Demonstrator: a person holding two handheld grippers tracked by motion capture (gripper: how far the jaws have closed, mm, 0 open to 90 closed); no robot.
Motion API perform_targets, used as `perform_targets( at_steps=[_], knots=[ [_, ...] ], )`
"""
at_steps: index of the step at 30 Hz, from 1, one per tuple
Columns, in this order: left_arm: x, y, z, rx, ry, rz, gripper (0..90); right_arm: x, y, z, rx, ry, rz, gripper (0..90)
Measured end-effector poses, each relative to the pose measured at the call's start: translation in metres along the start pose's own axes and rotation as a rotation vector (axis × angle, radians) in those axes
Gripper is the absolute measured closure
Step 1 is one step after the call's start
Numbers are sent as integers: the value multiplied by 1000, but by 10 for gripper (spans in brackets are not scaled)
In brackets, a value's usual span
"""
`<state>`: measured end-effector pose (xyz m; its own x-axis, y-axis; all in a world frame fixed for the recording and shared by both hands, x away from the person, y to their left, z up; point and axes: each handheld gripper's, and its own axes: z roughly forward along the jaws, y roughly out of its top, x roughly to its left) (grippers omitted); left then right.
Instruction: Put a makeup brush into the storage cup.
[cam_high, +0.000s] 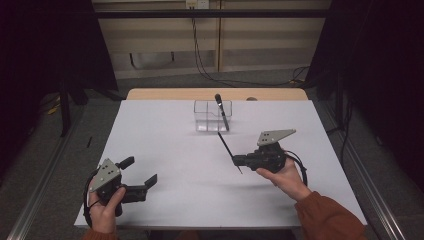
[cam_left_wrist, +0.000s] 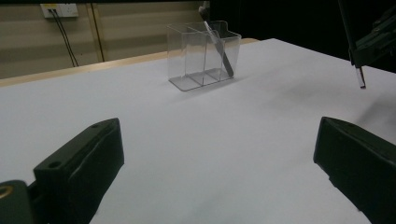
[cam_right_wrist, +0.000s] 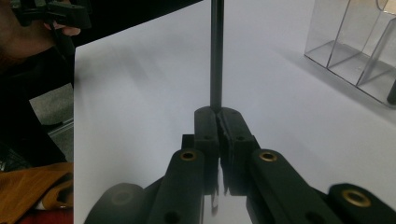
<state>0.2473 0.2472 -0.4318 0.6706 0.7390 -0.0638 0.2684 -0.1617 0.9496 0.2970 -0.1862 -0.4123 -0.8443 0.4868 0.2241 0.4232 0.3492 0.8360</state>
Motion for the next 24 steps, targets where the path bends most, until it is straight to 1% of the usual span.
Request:
perform_targets(
  at_steps=[5,9,11,13,14,17,21,23,24],
  knots=[
    [0,0,0,-1,0,-3,18,-3,6,3,41,10,1,864],
    [0,0,0,-1,-2,-1,18,-3,8,7,99,43,16,864],
    [0,0,0,-1,-1,0,18,0,10,9,130,49,3,864],
    [0,0,-1,-1,0,-1,18,1,12,10,148,50,-6,864],
    [0,0,-1,-1,-1,-2,18,1,13,10,166,46,-15,864],
    [1,0,-1,-2,1,-3,18,1,16,10,196,42,-31,864],
    [1,1,-1,-2,4,-2,18,1,18,12,250,38,-41,863],
    [2,1,-1,-2,3,-1,18,2,18,13,284,38,-49,863],
    [1,1,-1,-3,4,-3,18,3,17,14,309,45,-49,864]
  ],
)
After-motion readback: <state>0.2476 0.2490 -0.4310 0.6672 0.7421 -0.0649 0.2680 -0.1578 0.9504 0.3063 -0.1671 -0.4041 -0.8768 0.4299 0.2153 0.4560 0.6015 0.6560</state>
